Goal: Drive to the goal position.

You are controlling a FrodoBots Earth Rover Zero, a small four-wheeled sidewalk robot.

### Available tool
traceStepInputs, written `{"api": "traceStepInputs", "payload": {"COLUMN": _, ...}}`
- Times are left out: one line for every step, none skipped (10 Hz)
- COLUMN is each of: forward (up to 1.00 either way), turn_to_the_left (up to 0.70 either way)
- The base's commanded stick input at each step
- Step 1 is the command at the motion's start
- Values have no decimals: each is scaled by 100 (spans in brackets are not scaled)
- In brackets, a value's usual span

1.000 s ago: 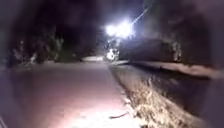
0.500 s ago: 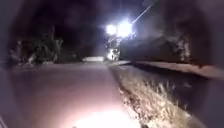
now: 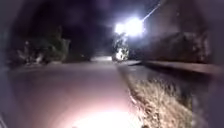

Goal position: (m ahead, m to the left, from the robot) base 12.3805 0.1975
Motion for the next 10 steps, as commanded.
{"api": "traceStepInputs", "payload": {"forward": 70, "turn_to_the_left": 0}}
{"api": "traceStepInputs", "payload": {"forward": 70, "turn_to_the_left": 0}}
{"api": "traceStepInputs", "payload": {"forward": 70, "turn_to_the_left": 0}}
{"api": "traceStepInputs", "payload": {"forward": 70, "turn_to_the_left": 0}}
{"api": "traceStepInputs", "payload": {"forward": 70, "turn_to_the_left": 0}}
{"api": "traceStepInputs", "payload": {"forward": 70, "turn_to_the_left": 0}}
{"api": "traceStepInputs", "payload": {"forward": 70, "turn_to_the_left": 0}}
{"api": "traceStepInputs", "payload": {"forward": 70, "turn_to_the_left": 0}}
{"api": "traceStepInputs", "payload": {"forward": 70, "turn_to_the_left": 0}}
{"api": "traceStepInputs", "payload": {"forward": 70, "turn_to_the_left": 0}}
